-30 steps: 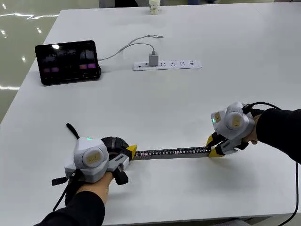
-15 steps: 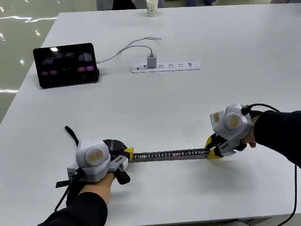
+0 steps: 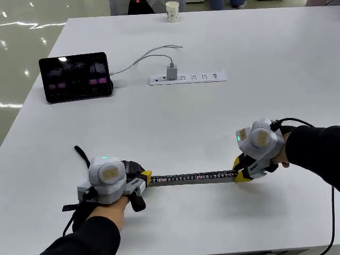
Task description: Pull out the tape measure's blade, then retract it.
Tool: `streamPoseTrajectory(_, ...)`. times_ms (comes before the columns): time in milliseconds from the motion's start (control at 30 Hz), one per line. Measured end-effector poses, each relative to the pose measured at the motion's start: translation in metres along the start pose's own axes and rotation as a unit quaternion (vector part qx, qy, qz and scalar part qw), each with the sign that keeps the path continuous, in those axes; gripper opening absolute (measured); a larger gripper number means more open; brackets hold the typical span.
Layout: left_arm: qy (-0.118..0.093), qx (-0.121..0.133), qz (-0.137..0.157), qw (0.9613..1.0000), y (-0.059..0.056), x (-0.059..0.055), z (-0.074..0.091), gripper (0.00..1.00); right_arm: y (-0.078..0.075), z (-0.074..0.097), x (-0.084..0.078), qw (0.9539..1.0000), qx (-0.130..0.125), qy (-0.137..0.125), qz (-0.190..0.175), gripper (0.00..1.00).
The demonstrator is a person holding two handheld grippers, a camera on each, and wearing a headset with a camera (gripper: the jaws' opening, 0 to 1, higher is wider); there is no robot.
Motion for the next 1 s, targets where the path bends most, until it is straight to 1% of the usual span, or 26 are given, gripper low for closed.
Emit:
streamPoseTrajectory(33, 0.002, 0.000, 0.000, 1.0000, -0.0001, -0.0002, -0.0001, 0.62, -0.0003, 0.0001, 0.0001, 1.0000, 0.001, 0.000, -0.003, 0.11)
streamPoseTrajectory(67, 0.002, 0.001, -0.004, 1.0000, 0.0006, 0.0001, -0.0002, 0.62, 0.0009, -0.0001, 0.0015, 0.9994, -0.001, -0.005, -0.033, 0.11)
streamPoseTrajectory(100, 0.003, 0.001, -0.002, 1.0000, 0.0006, 0.0000, 0.0000, 0.61, 0.0010, -0.0016, 0.0039, 0.9993, 0.002, -0.006, -0.037, 0.11)
streamPoseTrajectory(133, 0.004, 0.001, -0.002, 1.0000, 0.0000, -0.0002, 0.0000, 0.61, 0.0010, -0.0025, 0.0047, 0.9998, 0.001, -0.002, -0.019, 0.11)
streamPoseTrajectory(167, 0.003, 0.000, -0.002, 1.0000, -0.0003, -0.0002, 0.0000, 0.61, 0.0012, -0.0020, 0.0047, 0.9999, -0.001, 0.000, -0.011, 0.11)
streamPoseTrajectory(233, 0.003, 0.000, -0.001, 1.0000, -0.0003, -0.0001, -0.0002, 0.61, 0.0019, -0.0020, 0.0059, 0.9999, -0.001, 0.004, -0.011, 0.11)
streamPoseTrajectory(533, 0.008, -0.004, 0.000, 1.0000, -0.0005, -0.0003, -0.0007, 0.61, 0.0018, -0.0028, 0.0063, 0.9999, -0.003, 0.004, -0.011, 0.11)
streamPoseTrajectory(1000, 0.011, -0.005, 0.000, 0.9999, 0.0001, -0.0009, -0.0013, 0.61, 0.0050, -0.0049, 0.0093, 0.9999, -0.006, 0.006, -0.009, 0.11)
Point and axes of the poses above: the centre of the closed fingertips' face, and the gripper's own axes: z roughly backward along the fingers, y roughly to its left, x roughly out of its top, the point moved 4 cm from there along z, roughly backward along the fingers, and after that the axes turned 14 degrees about -z, right-handed, at the moved point
